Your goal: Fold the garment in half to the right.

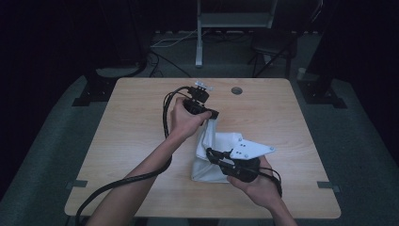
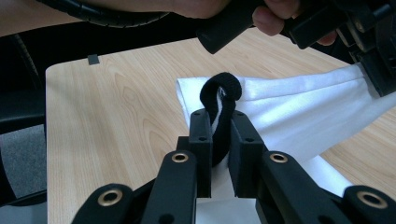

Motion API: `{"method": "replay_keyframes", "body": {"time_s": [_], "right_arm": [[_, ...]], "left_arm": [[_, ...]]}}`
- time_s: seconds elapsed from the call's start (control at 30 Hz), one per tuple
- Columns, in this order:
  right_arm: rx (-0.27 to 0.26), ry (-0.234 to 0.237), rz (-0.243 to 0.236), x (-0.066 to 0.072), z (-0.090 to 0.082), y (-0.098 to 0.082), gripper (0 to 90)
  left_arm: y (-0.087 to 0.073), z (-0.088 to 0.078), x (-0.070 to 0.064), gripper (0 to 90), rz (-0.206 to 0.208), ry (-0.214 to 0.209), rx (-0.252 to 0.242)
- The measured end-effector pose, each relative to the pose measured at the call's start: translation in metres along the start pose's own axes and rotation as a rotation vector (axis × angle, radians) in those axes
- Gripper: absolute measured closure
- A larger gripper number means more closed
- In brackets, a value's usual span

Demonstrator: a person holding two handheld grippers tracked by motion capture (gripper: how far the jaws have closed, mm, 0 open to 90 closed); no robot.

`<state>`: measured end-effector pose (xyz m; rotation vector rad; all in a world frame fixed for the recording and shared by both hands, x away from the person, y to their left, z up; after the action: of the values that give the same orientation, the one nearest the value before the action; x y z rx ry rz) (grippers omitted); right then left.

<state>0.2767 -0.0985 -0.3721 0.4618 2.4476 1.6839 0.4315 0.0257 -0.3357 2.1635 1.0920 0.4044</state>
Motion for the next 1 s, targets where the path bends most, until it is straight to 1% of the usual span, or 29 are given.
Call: {"method": "replay_keyframes", "body": {"time_s": [0.03, 0.07, 0.27, 0.4, 0.53, 0.57, 0.6, 0.83, 0.97, 1.0], "right_arm": [[-0.002, 0.0, 0.003, 0.0, 0.0, 0.0, 81.4], [-0.001, -0.001, 0.005, 0.0, -0.001, 0.0, 81.4], [-0.004, -0.004, 0.01, 0.0, -0.003, -0.002, 81.4], [-0.007, -0.008, 0.014, -0.002, -0.006, -0.005, 81.4], [-0.004, -0.012, 0.019, -0.002, -0.008, -0.006, 81.4], [-0.004, -0.013, 0.018, -0.002, -0.009, -0.007, 81.4], [-0.004, -0.012, 0.019, -0.002, -0.009, -0.007, 81.4], [-0.004, -0.014, 0.022, -0.003, -0.01, -0.009, 81.4], [-0.003, -0.019, 0.03, -0.003, -0.013, -0.012, 81.4], [-0.001, -0.019, 0.028, -0.003, -0.014, -0.012, 81.4]], "left_arm": [[0.0, 0.0, -0.001, 85.6, -0.005, 0.0, -0.002], [0.001, 0.0, -0.001, 85.6, 0.003, 0.0, 0.0], [0.003, 0.002, -0.005, 85.6, 0.002, -0.003, -0.004], [0.003, 0.003, -0.006, 85.6, 0.012, -0.001, 0.001], [0.003, 0.005, -0.008, 85.6, 0.008, -0.001, -0.001], [0.003, 0.006, -0.008, 85.6, 0.009, -0.003, 0.0], [0.003, 0.006, -0.008, 85.6, 0.019, -0.002, 0.007], [0.002, 0.009, -0.009, 85.6, 0.018, 0.0, 0.009], [0.002, 0.011, -0.011, 85.6, 0.01, 0.0, 0.005], [0.002, 0.012, -0.012, 85.6, 0.014, -0.001, 0.006]]}}
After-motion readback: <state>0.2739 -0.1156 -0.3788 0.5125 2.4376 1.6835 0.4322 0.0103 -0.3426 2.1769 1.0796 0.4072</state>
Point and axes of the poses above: each handheld gripper's, and its own axes: z roughly forward along the jaws, y roughly out of its top, x roughly to its left, the point moved 3 cm from there along z, roughly forward along the jaws, and after that the axes turned 14 degrees about y, right-handed, at the moved point
